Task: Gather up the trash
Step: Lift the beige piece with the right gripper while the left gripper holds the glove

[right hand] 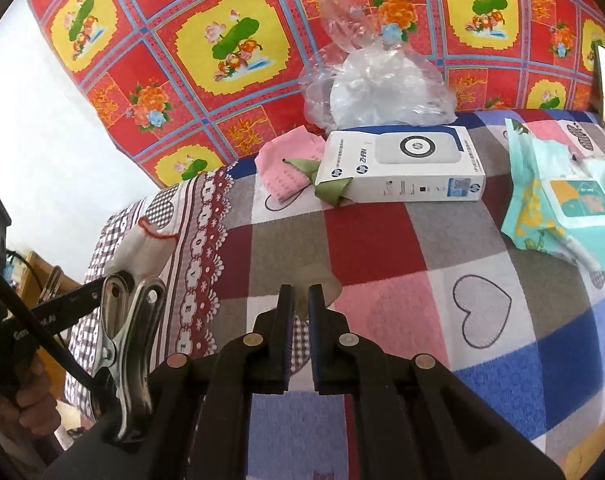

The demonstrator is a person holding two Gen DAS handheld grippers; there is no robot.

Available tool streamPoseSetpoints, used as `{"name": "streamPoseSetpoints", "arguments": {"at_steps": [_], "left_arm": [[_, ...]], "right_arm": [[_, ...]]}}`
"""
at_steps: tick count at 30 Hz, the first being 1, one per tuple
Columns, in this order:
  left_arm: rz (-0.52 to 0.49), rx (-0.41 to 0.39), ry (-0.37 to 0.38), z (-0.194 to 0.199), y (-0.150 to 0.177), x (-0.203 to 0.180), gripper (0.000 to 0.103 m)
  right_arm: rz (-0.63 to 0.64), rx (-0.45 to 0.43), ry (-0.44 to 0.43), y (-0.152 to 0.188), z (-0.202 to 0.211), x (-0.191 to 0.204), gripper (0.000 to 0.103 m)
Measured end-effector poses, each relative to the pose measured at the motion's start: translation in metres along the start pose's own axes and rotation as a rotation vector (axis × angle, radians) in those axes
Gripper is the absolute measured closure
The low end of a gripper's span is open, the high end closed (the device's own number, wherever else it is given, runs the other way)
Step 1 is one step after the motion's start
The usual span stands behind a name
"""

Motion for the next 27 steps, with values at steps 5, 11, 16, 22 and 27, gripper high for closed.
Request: {"name": "streamPoseSetpoints", "arguments": {"at_steps": [5,11,16,22,27], "left_arm": [[0.003,-0.013,-0.004,0.008,0.007,-0.008,0.082],[0.008,-0.023,-0.009,0.020,0.022,-0.016,0.082],[0.021,-0.028,-0.019,0.031,0.038,-0.019,0.082],[0.036,-0.035,-0.031,0.044,0.057,-0.018,0.082],[0.055,-0.043,-0.036,0.055,0.064,-0.016,0.082]], "right_arm": [[0.021,0.002,-0.014,0.008,0.013,0.004,0.095],[0.054,0.012,-0.040,0.020,0.026,0.014,0.095],[0.083,0.020,-0.061,0.028,0.035,0.023,0.095],[0.117,0.021,-0.083,0.037,0.045,0.034,0.095],[0.143,0.018,-0.099,0.041,0.053,0.043,0.095]]}}
Point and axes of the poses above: each gripper's, at about its wrist camera, not at the fingertips, and z roughly against the way its jaws point, x to its left, y to its underside, the point moved 8 cm from there along -z, roughly the way its jaws point, and after that the axes turned 14 degrees about -y, right-handed, at the moved point
